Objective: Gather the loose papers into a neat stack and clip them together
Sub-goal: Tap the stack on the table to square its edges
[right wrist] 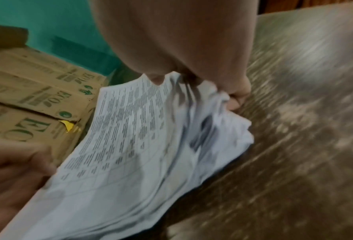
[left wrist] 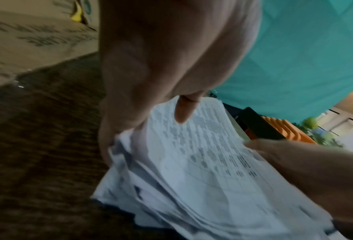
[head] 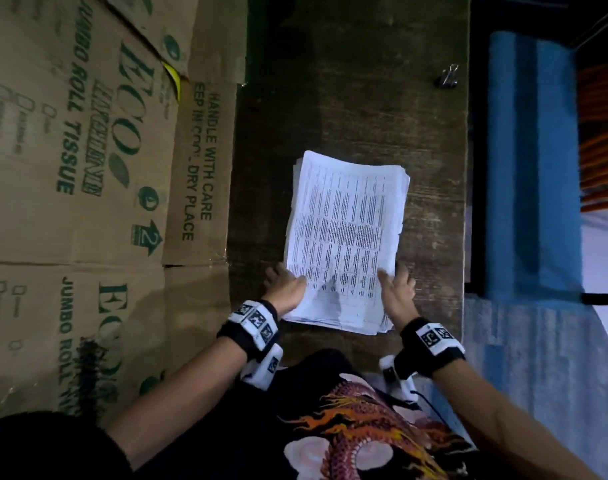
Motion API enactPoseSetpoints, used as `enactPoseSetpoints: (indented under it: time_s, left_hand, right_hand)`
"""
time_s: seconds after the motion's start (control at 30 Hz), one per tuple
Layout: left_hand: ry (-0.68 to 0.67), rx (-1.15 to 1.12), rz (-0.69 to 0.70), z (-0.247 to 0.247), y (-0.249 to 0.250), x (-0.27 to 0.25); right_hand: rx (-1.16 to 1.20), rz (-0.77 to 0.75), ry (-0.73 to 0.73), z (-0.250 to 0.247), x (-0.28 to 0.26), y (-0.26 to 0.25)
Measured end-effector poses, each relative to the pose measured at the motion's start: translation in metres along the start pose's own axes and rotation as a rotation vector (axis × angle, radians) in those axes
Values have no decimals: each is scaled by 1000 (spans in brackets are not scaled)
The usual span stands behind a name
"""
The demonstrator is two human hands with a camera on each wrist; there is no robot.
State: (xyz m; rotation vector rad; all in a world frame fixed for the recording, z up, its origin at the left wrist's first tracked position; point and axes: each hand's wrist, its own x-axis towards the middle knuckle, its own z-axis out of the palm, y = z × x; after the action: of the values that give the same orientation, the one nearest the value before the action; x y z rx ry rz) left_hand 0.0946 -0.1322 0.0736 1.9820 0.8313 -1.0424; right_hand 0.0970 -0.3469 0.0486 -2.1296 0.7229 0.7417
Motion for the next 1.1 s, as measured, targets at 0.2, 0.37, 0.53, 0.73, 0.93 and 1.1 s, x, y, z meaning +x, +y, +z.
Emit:
enactPoseSetpoints:
  time_s: [0.2, 0.37, 0.53, 0.73, 0.93, 1.1]
  left_hand:
    - [-89, 98, -27, 7, -6, 5]
    - [-88, 63, 6, -36, 18, 35]
    - [259, -239, 92, -69, 91, 67]
    - [130, -208, 122, -38, 129, 59]
    - [4, -298, 257, -60, 100, 73]
    - [54, -634, 332, -65, 91, 67]
  right_hand:
    - [-108, -47, -42, 4, -6, 10]
    - [-110, -29, 54, -31, 33, -15]
    - [-33, -39, 139, -50, 100, -75]
    - [-92, -36, 18, -17, 106, -126]
    - [41, -86, -135, -40, 124, -102]
    - [570, -49, -286, -64, 121, -96]
